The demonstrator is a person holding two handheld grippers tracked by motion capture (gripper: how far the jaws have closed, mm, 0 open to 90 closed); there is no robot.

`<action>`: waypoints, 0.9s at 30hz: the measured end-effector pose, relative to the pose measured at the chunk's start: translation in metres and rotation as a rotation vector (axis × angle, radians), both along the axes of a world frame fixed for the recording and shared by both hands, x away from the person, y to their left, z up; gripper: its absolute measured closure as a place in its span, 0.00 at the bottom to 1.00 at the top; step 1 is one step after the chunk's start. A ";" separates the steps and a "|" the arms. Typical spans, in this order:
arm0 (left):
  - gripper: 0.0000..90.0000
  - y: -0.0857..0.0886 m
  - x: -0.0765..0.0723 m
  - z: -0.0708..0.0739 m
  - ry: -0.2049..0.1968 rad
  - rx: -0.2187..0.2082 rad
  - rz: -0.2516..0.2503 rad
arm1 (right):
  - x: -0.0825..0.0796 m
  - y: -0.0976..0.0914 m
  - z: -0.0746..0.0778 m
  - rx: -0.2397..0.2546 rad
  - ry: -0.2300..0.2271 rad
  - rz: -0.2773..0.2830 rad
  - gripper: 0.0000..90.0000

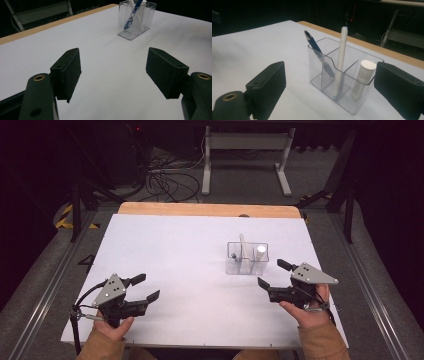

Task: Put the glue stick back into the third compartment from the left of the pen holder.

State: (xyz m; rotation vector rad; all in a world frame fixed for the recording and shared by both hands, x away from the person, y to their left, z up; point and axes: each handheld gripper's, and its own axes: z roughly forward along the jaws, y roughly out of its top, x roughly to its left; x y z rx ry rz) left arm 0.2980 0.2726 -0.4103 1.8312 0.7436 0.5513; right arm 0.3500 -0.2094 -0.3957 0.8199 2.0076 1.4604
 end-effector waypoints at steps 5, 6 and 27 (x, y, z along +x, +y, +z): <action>0.32 0.001 -0.001 -0.001 0.000 -0.001 0.000 | 0.000 -0.002 -0.008 -0.004 0.013 0.017 0.12; 0.32 0.001 -0.001 -0.001 0.000 -0.002 0.000 | 0.000 -0.002 -0.009 -0.004 0.017 0.019 0.12; 0.32 0.004 -0.006 -0.003 -0.005 0.002 -0.003 | 0.003 -0.006 -0.044 -0.048 0.089 0.051 0.12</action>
